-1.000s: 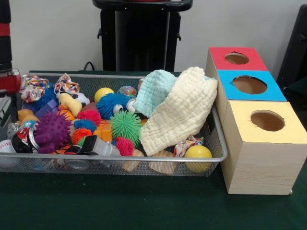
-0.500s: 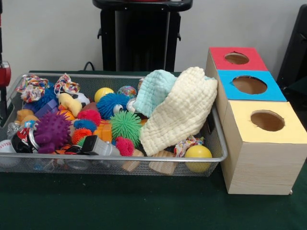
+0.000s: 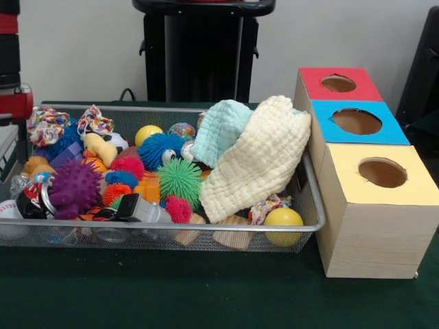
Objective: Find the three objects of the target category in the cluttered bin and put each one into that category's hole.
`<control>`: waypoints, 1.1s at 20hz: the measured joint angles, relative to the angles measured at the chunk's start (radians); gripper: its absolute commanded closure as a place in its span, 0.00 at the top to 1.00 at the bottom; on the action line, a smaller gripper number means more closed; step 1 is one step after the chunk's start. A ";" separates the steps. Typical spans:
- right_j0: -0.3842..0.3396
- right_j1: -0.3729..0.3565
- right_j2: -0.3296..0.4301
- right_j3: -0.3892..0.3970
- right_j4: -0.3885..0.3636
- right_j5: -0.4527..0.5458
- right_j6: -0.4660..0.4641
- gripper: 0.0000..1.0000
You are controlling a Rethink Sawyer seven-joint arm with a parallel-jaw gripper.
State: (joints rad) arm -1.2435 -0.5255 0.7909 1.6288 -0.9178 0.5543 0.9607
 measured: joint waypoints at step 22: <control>-0.005 0.046 0.000 0.050 -0.019 0.000 -0.017 1.00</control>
State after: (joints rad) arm -1.2488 -0.4792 0.7911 1.6785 -0.9364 0.5543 0.9435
